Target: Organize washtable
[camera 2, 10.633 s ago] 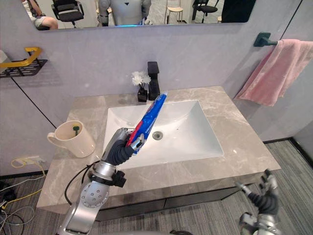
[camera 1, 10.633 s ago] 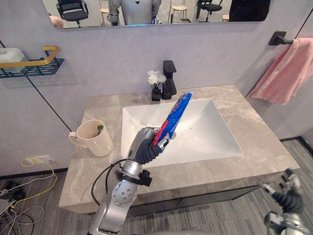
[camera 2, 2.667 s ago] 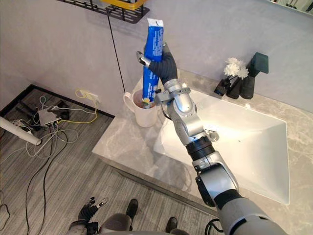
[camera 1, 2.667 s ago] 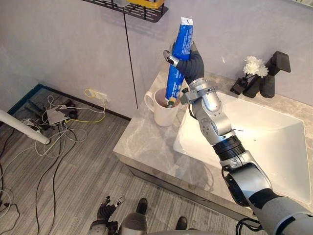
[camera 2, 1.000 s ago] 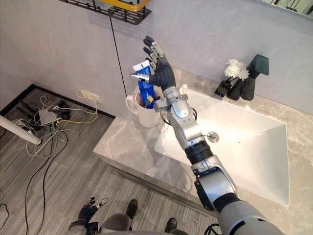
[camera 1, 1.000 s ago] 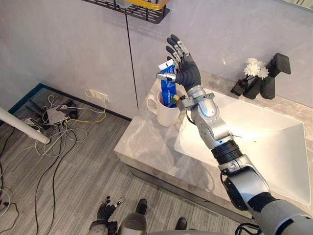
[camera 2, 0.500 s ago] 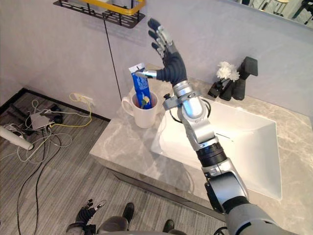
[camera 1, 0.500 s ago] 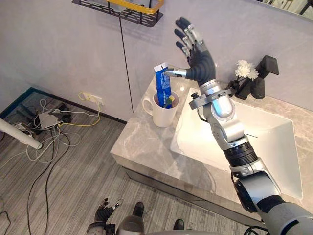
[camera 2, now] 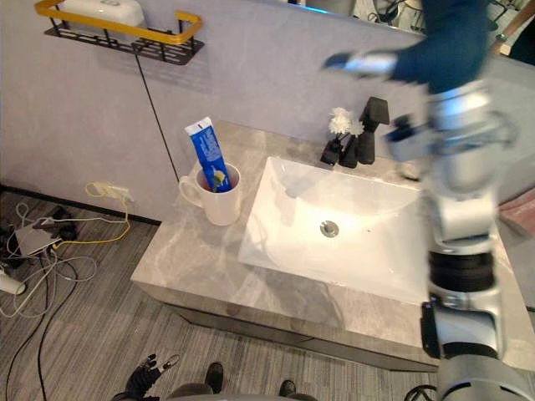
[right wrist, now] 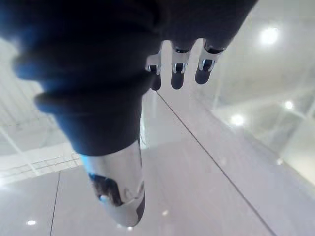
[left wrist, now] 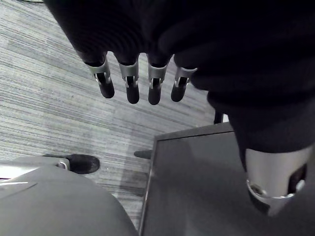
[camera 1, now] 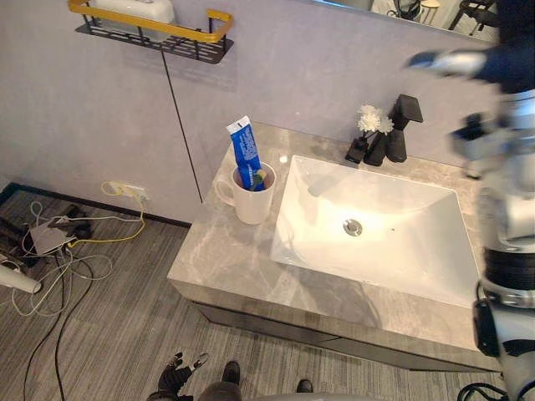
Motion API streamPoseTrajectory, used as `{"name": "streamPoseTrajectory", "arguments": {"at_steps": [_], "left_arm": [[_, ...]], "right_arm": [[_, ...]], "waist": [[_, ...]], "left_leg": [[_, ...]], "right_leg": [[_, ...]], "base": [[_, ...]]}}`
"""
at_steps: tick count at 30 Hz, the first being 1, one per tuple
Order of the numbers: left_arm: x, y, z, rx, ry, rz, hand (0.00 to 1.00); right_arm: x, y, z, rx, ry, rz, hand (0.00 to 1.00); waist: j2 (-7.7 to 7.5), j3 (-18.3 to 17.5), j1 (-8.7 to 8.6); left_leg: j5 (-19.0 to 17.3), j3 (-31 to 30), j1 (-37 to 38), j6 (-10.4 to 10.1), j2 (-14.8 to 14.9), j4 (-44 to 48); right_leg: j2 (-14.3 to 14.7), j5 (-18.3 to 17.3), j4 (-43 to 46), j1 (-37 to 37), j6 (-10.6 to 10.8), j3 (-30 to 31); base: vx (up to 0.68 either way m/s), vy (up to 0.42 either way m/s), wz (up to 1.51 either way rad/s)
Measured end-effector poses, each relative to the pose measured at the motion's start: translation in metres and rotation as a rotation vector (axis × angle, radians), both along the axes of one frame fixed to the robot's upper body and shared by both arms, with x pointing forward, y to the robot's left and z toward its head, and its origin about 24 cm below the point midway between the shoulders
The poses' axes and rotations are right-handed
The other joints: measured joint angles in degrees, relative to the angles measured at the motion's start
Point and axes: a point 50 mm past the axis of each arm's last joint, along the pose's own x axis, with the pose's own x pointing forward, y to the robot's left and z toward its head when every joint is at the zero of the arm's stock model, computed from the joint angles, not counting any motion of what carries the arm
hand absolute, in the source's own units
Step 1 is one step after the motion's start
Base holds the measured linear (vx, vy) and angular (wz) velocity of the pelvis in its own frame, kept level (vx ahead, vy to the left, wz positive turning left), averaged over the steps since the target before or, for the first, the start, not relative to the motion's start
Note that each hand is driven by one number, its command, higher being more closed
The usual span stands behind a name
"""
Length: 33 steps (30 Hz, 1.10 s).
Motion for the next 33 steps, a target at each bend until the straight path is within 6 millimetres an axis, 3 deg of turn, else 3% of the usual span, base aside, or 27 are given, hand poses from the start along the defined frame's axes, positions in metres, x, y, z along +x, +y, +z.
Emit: {"name": "streamPoseTrajectory", "arguments": {"at_steps": [2,4,5,7,10,11,13,17,20,25,28,30,33], "left_arm": [[-0.002,-0.001,-0.001,-0.004,0.006,0.003,0.0],[-0.006,-0.002,-0.002,-0.009,0.018,0.013,0.0],[-0.011,-0.006,-0.004,-0.028,0.023,0.056,0.0],[-0.013,-0.009,-0.005,-0.038,0.026,0.071,0.0],[-0.011,-0.016,-0.006,-0.059,0.01,0.091,0.0],[-0.009,-0.015,-0.004,-0.062,-0.008,0.114,0.0],[-0.006,-0.015,-0.004,-0.063,-0.016,0.121,0.0],[0.002,-0.033,-0.003,-0.112,-0.054,0.148,0.0],[0.001,-0.035,-0.004,-0.111,-0.049,0.176,0.0],[-0.001,-0.037,-0.005,-0.131,-0.042,0.213,0.0],[-0.001,-0.039,-0.007,-0.138,-0.037,0.229,0.0],[0.001,-0.042,-0.008,-0.142,-0.026,0.22,0.0],[0.004,-0.046,-0.009,-0.151,-0.019,0.201,0.0]], "right_arm": [[-0.013,-0.024,-0.007,0.07,-0.014,-0.099,0.0],[-0.026,-0.056,-0.022,0.184,0.005,-0.23,0.0],[-0.042,-0.116,-0.077,0.446,0.159,-0.461,0.0],[-0.051,-0.131,-0.114,0.587,0.258,-0.535,0.0],[-0.059,-0.136,-0.144,0.661,0.352,-0.592,0.0],[-0.066,-0.138,-0.176,0.72,0.453,-0.639,0.0],[-0.08,-0.133,-0.246,0.941,0.665,-0.709,0.0],[-0.103,-0.094,-0.327,1.171,0.97,-0.756,0.0],[-0.117,-0.067,-0.363,1.259,1.136,-0.749,0.0],[-0.135,-0.046,-0.416,1.382,1.386,-0.739,0.0],[-0.136,-0.015,-0.451,1.397,1.617,-0.633,0.0],[-0.148,0.009,-0.48,1.414,1.834,-0.546,0.0],[-0.163,0.024,-0.497,1.445,1.974,-0.493,0.0]], "waist": [[0.4,-0.8,-0.45],[1.04,-1.6,-2.02],[2.38,-3.3,-3.45],[2.72,-4.1,-4.47],[3.62,-4.8,-5.03],[3.0,-5.2,-4.81],[2.32,-6.1,-4.33],[2.55,-6.4,-4.03],[2.64,-6.3,-3.56],[3.48,-6.1,-2.77],[3.91,-5.9,-2.56],[4.42,-5.6,-1.43],[5.11,-5.1,-0.55]], "left_leg": [[-0.1,0.8,-0.1,0.0,0.2,0.0],[-0.3,1.8,-0.1,-0.2,0.3,-0.1],[-0.4,3.0,-0.5,-0.3,0.5,-0.6],[-0.4,3.0,-0.4,-0.3,0.6,-0.6],[-0.5,3.4,-0.3,-0.4,0.7,-0.5],[-0.6,3.4,-0.4,-0.6,0.8,-0.4],[-0.5,4.2,-0.1,-0.5,1.4,-0.2],[-1.4,7.0,1.3,-0.7,2.1,-0.2],[-2.5,9.7,3.0,-1.1,2.8,-0.2],[-3.0,11.1,3.9,-1.5,3.3,-0.2],[-3.1,11.3,4.1,-1.6,3.6,-0.2],[-3.3,11.3,4.8,-1.8,3.6,-0.2],[-3.4,11.0,4.8,-1.8,3.5,-0.2]], "right_leg": [[0.1,0.4,0.0,-0.6,-0.1,1.2],[0.1,0.5,0.1,-1.2,-0.1,1.8],[0.3,-0.1,0.1,-2.6,-0.2,2.7],[0.3,0.0,0.1,-2.6,-0.3,2.7],[0.4,-0.2,-0.1,-2.7,-0.1,2.7],[0.6,-0.4,-0.1,-2.7,-0.2,2.6],[1.0,-0.2,0.1,-2.6,-0.5,2.6],[0.9,-0.1,0.4,-2.6,-0.5,2.7],[0.5,-0.4,1.5,-2.6,-0.8,1.2],[0.7,-0.4,2.2,-2.5,-0.5,1.3],[0.9,-0.5,2.2,-2.3,-0.6,1.3],[1.0,-0.7,2.0,-1.5,-0.6,1.1],[0.9,-0.8,1.9,-1.3,-0.5,0.9]], "base": [[-0.05,-0.001,-0.27],[-0.1,-0.008,-0.35],[-0.12,-0.017,-0.4],[-0.04,-0.016,-0.2],[0.0,-0.005,-0.03],[0.0,0.0,0.0],[0.04,-0.025,-0.04],[0.03,-0.013,-0.28],[0.01,0.005,-0.47],[0.02,-0.013,-0.14],[0.0,-0.006,-0.02],[0.0,0.0,0.0],[0.01,0.0,0.04]]}}
